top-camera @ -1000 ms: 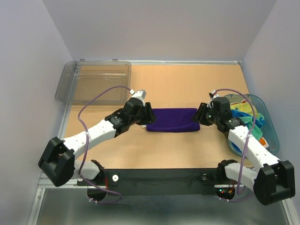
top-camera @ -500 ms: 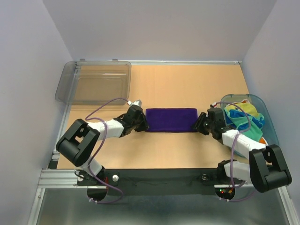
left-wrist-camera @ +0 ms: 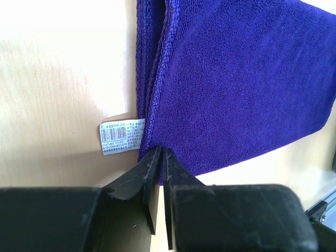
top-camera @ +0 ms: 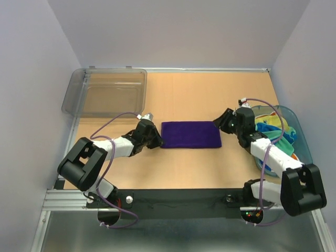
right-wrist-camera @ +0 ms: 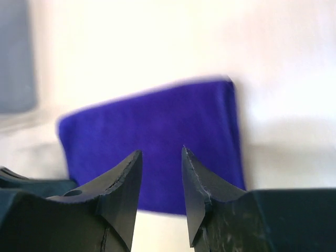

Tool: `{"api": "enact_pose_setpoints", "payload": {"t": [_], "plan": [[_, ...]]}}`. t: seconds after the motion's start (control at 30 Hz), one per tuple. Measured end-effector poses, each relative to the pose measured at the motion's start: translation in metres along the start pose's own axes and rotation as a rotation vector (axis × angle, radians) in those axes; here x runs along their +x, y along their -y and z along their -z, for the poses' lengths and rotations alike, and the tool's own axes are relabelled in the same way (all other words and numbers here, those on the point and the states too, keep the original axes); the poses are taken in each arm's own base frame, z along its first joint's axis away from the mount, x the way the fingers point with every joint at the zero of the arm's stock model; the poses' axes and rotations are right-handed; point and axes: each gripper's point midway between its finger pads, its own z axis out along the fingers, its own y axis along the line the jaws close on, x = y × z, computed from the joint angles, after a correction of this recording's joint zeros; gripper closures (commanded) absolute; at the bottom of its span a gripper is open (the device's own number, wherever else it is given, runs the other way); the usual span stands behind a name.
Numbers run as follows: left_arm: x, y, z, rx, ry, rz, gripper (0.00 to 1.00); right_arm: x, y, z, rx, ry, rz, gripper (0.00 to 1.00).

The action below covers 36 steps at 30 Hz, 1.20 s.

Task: Fold and stack the towels
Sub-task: Fold the towel

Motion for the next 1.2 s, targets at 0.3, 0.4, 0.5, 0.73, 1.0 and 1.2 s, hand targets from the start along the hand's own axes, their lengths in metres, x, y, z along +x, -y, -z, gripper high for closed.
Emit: {"api": "enact_pose_setpoints", "payload": {"t": [0.3, 0.4, 0.5, 0.73, 1.0, 1.2], "plan": [[-0.001, -0.002, 0.001, -0.007, 0.004, 0.002, 0.79, 0.011, 0.012, -0.062, 0.02, -0.041, -0.02, 0.6], [-0.001, -0.003, 0.002, -0.012, 0.007, 0.005, 0.73, 0.027, 0.029, -0.074, 0.05, -0.074, -0.037, 0.6], [-0.001, -0.003, 0.004, -0.018, 0.011, 0.005, 0.58, 0.022, 0.029, -0.073, 0.046, -0.058, -0.003, 0.56], [-0.016, -0.007, 0.026, -0.079, 0.048, -0.038, 0.08, -0.003, 0.009, -0.05, 0.01, -0.061, 0.186, 0.31], [-0.126, -0.001, 0.079, -0.138, 0.264, -0.082, 0.02, 0.007, -0.092, -0.026, -0.188, -0.096, 0.482, 0.11], [-0.178, -0.05, 0.123, -0.256, 0.383, -0.067, 0.02, 0.095, -0.157, -0.029, -0.243, -0.252, 0.703, 0.16]]}}
